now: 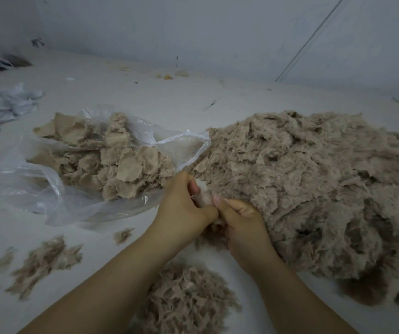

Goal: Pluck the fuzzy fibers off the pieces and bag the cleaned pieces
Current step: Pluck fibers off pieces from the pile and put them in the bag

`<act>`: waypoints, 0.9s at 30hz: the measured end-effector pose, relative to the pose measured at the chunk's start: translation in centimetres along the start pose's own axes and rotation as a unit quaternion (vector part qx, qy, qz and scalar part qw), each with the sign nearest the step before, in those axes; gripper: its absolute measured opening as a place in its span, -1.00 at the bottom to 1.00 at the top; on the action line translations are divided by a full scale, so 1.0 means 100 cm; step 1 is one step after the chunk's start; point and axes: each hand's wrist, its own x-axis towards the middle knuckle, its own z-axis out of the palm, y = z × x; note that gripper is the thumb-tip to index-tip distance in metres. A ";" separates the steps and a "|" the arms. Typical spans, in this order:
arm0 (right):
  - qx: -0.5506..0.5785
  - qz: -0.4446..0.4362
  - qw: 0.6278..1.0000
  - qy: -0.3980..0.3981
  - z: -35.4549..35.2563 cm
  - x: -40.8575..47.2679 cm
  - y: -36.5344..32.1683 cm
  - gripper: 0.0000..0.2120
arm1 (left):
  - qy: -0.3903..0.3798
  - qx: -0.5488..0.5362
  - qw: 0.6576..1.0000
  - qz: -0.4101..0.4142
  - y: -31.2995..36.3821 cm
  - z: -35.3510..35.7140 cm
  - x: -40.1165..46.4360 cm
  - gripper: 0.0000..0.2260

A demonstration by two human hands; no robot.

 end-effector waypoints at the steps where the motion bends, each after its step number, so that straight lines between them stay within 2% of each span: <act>1: 0.007 0.009 1.000 -0.001 0.000 0.000 0.001 -0.51 | 0.013 0.049 0.999 0.019 0.000 0.002 0.000 -0.69; 5: 0.037 0.030 0.999 0.007 0.001 -0.001 -0.001 -0.52 | 0.017 0.173 0.982 0.079 0.000 0.007 0.001 -0.75; 10: 0.020 0.002 1.000 0.020 0.002 0.000 -0.001 -0.56 | 0.022 0.187 0.980 0.071 -0.004 0.005 0.009 -0.79; 12: 0.020 0.000 1.000 0.020 0.003 0.000 -0.003 -0.56 | 0.025 0.162 0.985 0.050 -0.003 0.004 0.011 -0.80; 16: 0.045 0.020 0.998 0.030 0.002 -0.001 -0.003 -0.40 | 0.019 0.017 0.999 -0.040 -0.005 -0.002 0.011 -0.76; 19: 0.063 0.028 0.997 0.035 0.000 -0.001 -0.002 -0.53 | -0.007 -0.061 0.993 -0.105 -0.009 -0.009 0.009 -0.75; 21: 0.067 0.036 0.996 0.039 0.000 -0.001 -0.002 -0.48 | -0.031 -0.118 0.984 -0.132 -0.008 -0.014 0.009 -0.78; 23: 0.065 0.037 0.997 0.035 -0.001 -0.001 -0.001 -0.44 | -0.071 -0.185 0.969 -0.146 -0.002 -0.018 0.008 -0.93; 25: 0.055 0.035 0.998 0.025 -0.001 -0.002 -0.002 -0.46 | -0.102 -0.191 0.964 -0.152 -0.001 -0.017 0.008 -0.77; 27: 0.056 0.040 0.997 0.016 -0.001 -0.003 -0.005 -0.49 | -0.095 -0.178 0.971 -0.124 0.002 -0.013 0.009 -0.79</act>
